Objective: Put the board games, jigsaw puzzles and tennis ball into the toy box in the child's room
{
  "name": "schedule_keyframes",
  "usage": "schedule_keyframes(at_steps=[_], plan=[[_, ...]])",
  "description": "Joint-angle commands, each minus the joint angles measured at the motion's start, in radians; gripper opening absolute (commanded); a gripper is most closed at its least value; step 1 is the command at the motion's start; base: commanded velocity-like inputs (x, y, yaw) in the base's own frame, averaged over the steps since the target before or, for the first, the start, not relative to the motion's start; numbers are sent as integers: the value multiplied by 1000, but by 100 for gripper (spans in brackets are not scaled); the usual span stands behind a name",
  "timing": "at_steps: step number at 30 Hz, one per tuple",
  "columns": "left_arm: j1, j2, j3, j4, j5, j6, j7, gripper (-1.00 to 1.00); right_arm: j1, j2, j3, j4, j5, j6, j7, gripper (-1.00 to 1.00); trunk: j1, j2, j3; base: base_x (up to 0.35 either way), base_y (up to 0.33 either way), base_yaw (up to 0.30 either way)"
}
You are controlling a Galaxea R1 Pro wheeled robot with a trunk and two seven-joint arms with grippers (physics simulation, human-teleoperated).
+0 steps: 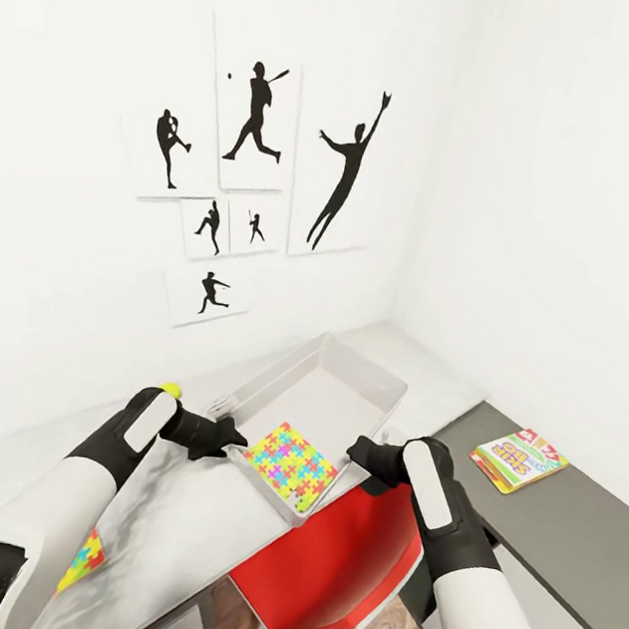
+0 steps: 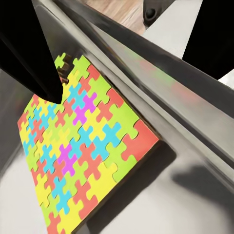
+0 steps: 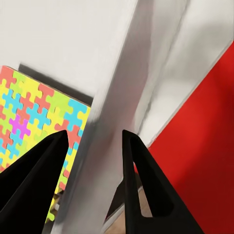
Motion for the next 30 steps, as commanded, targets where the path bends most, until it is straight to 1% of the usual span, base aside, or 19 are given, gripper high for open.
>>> schedule_keyframes(at_steps=[1, 17, 30], plan=[[-1, 0, -25, -44, 24, -11, 0, -100, 0, 1, -3, 0, -22, 7, -9, -100, 1, -2, -3, 0, 113, 0], [-1, 0, -25, -44, 24, -11, 0, -100, 0, 5, -3, 0, -22, 7, -9, -100, 1, -2, -19, 0, 19, 0], [-1, 0, -25, -44, 24, -11, 0, -100, 0, 5, -3, 0, -22, 7, -9, -100, 1, -2, -21, 0, 0, 0]])
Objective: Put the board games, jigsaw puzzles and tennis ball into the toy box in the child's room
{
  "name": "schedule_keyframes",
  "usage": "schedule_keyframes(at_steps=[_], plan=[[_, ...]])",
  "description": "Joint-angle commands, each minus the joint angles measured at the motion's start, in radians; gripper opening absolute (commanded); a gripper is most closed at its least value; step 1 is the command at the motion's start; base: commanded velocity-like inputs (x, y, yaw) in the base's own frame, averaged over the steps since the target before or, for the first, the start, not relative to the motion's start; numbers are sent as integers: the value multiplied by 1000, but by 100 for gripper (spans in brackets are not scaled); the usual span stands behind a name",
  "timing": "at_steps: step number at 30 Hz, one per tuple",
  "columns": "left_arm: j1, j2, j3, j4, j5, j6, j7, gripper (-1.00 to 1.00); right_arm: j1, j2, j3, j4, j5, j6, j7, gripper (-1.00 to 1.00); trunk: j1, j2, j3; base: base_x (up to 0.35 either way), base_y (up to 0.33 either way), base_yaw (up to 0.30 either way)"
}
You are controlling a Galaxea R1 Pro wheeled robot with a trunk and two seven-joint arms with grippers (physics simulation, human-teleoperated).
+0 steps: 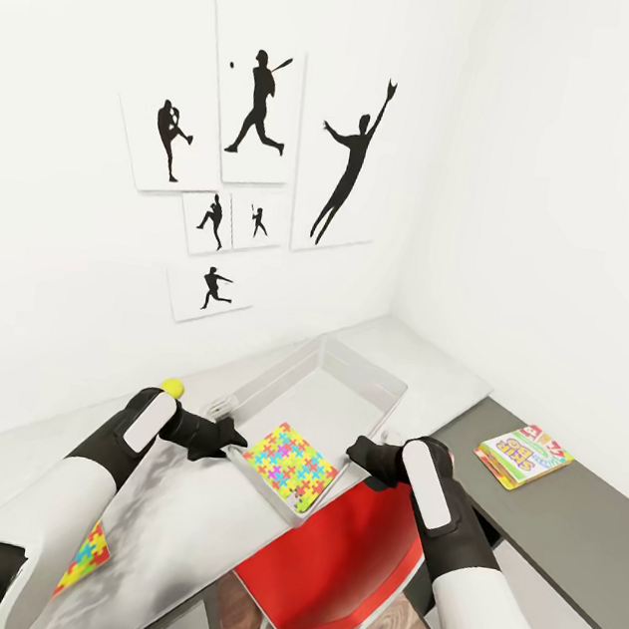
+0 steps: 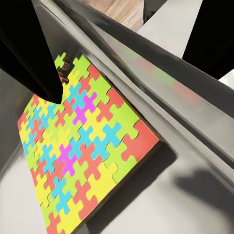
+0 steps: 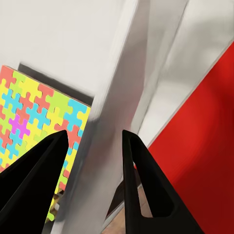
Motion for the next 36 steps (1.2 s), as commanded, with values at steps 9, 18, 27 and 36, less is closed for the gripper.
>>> schedule_keyframes(at_steps=[9, 18, 27, 36], plan=[[-1, 0, -28, -47, 22, -11, 0, -100, 0, -2, -1, 0, -30, 4, -8, -100, 1, -2, -10, 0, 0, 0], [-1, 0, -27, -47, 22, -11, 0, -100, 1, -2, -1, 0, -29, 4, -8, -100, 1, -2, -19, 0, 0, 0], [-1, 0, -27, -47, 22, -11, 0, -100, 1, 1, 1, -1, -30, -7, -8, -100, 1, -2, -20, 0, 0, 0], [-1, 0, -27, -47, 22, -11, 0, 100, 1, 1, 2, -1, -32, -25, -2, -100, 1, -2, -20, 0, 0, 0]])
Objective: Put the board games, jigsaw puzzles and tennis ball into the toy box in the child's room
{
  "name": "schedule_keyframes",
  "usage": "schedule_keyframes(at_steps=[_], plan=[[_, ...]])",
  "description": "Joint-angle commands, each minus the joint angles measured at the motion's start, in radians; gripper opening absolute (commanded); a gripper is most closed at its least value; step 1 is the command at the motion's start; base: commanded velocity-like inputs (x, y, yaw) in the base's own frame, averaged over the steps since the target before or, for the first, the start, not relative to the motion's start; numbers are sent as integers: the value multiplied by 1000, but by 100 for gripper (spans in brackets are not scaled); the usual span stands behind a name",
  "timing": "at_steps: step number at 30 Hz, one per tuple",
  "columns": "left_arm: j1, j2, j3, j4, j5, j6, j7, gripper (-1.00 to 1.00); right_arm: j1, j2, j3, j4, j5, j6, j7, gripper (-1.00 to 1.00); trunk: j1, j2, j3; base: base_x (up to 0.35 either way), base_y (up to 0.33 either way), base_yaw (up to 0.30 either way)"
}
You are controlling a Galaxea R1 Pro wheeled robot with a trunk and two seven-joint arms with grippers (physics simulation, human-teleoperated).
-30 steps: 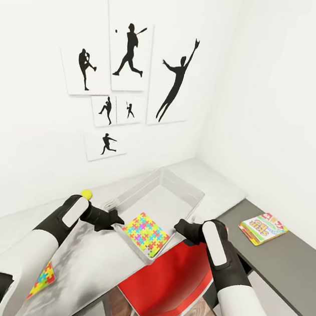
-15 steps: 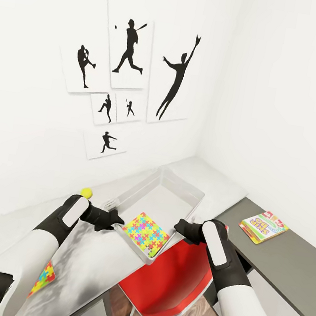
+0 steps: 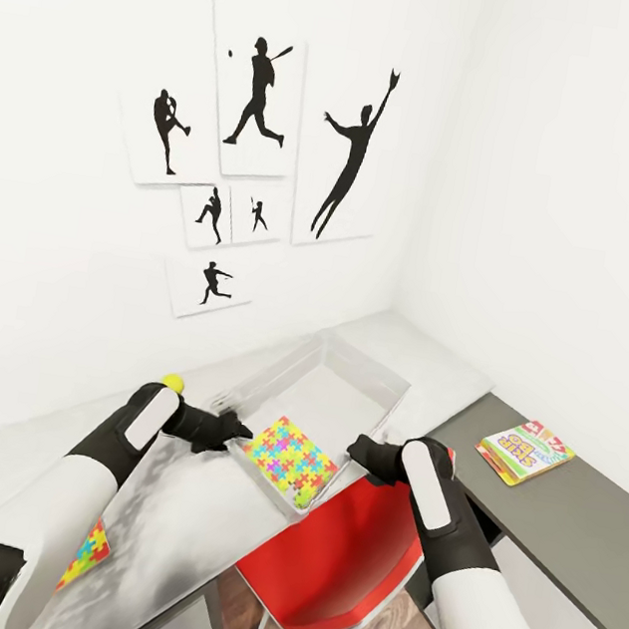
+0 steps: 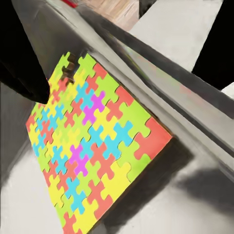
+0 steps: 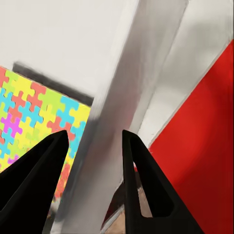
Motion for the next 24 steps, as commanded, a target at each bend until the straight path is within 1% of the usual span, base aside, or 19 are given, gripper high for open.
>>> schedule_keyframes(at_steps=[1, 2, 9, 24], plan=[[-1, 0, -4, -2, 20, 1, -1, 100, 0, 1, 3, 0, -38, -1, -9, -100, 1, -2, -2, 0, 0, 0], [-1, 0, -4, -2, 20, 1, -1, 100, 0, 2, 3, 0, -38, -1, -9, 100, 1, -2, -2, 0, 0, 0], [-1, 0, -4, -2, 20, 1, -1, 100, 0, -3, 1, 0, -40, 0, -7, 100, 1, -2, -2, 0, 0, 0], [-1, 2, -4, -2, 20, 1, -1, 100, -1, -4, 0, 0, -38, 1, -7, 100, 1, -2, -2, 0, 0, 0]])
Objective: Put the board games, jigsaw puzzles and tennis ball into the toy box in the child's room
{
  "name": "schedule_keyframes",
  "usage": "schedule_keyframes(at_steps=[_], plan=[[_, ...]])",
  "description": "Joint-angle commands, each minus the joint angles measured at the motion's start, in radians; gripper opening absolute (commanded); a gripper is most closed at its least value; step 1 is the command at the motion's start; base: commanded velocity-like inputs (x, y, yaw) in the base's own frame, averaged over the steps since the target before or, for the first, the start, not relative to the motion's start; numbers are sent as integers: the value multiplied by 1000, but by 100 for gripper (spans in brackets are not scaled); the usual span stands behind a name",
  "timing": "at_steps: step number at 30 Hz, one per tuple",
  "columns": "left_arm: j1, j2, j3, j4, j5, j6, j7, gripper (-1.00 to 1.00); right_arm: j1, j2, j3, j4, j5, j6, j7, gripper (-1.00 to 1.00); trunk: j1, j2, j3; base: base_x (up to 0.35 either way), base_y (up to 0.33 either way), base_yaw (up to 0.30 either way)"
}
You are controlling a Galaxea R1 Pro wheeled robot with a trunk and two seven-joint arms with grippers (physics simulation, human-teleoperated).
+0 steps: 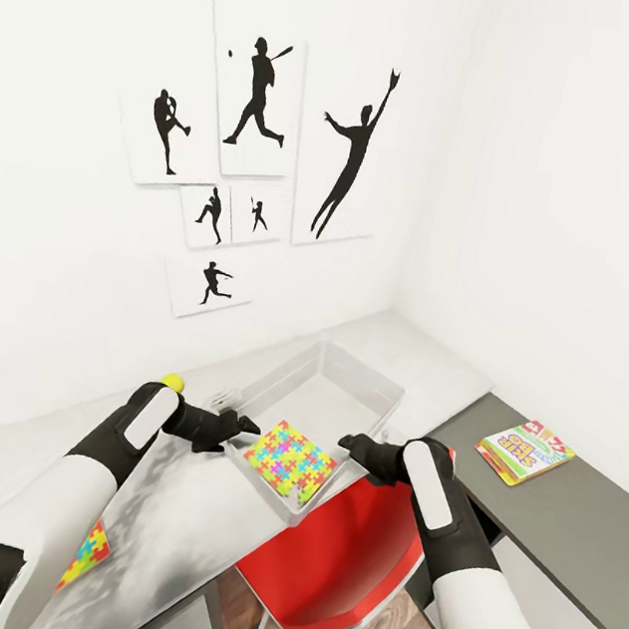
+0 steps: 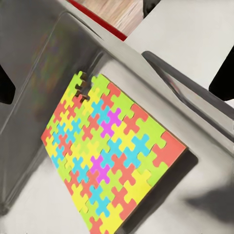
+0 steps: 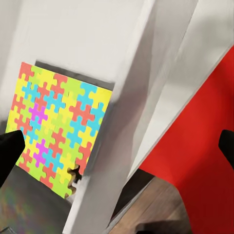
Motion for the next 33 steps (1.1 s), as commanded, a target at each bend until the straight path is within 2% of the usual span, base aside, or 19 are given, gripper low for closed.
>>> schedule_keyframes(at_steps=[1, 13, 18, 25, 33], plan=[[-1, 2, -4, -1, 2, 2, 0, 100, -1, -2, 1, -1, -10, 1, -10, 100, 1, -2, -2, 0, 0, 0], [1, 22, -6, -2, 5, 12, -7, 100, 4, -8, 0, -15, -12, 3, -6, 100, 1, -2, -2, 0, 0, 0], [1, 59, -7, -7, 12, 12, -41, 100, 8, -9, 0, -26, -13, 4, -4, 100, 1, -2, -2, 0, 0, 0], [3, 118, -10, -11, 20, 13, -130, 100, 15, -9, 0, -103, -14, 10, -5, 100, 1, -2, -2, 0, 0, 0], [4, 171, -11, -13, 26, 15, -220, 100, 27, -10, -6, -180, -16, 23, -6, 100, 1, -2, -2, 0, 0, 0]])
